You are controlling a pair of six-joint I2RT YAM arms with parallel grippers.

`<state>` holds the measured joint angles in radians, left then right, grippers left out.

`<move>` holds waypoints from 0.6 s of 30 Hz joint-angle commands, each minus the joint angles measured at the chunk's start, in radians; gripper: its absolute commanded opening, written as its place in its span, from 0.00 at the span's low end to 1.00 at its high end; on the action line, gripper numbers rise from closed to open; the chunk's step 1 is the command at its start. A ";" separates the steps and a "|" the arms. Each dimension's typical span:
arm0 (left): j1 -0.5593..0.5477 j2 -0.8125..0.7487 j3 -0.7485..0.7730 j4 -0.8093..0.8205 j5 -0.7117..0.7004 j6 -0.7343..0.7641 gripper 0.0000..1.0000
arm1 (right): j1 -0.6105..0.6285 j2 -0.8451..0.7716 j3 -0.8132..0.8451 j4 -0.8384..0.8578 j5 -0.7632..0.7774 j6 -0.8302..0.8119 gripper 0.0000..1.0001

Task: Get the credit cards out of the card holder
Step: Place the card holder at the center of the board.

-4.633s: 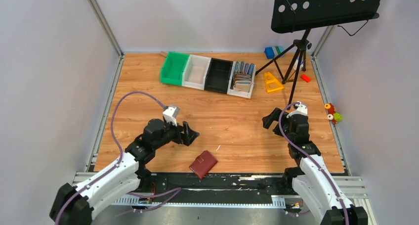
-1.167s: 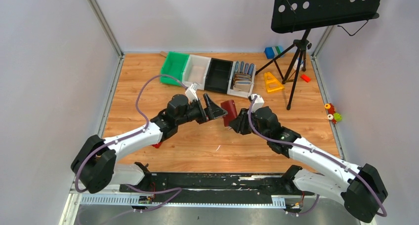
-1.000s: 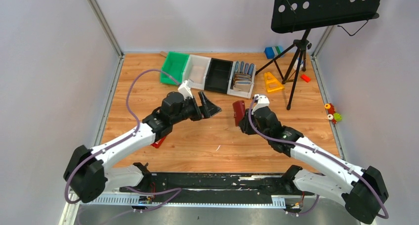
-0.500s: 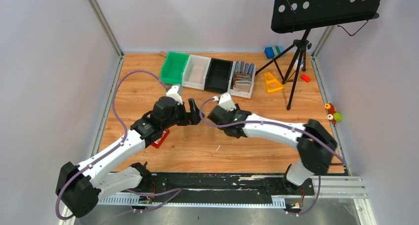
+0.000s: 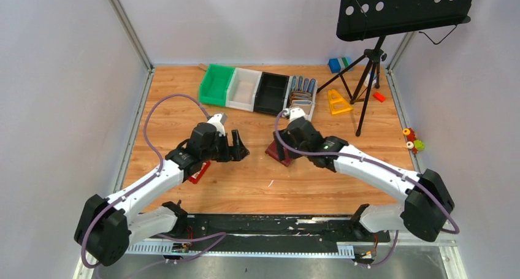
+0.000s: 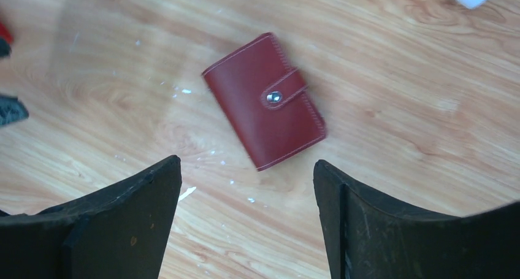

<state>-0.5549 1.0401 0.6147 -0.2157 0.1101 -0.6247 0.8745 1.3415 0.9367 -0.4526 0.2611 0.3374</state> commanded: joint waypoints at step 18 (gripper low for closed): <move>-0.111 0.519 0.137 0.367 0.192 -0.037 0.00 | -0.351 0.277 0.029 0.106 -0.304 -0.023 0.00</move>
<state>-0.6670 1.4929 0.6594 0.0879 0.2722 -0.6983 0.4984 1.6024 0.9344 -0.3908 0.0120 0.3344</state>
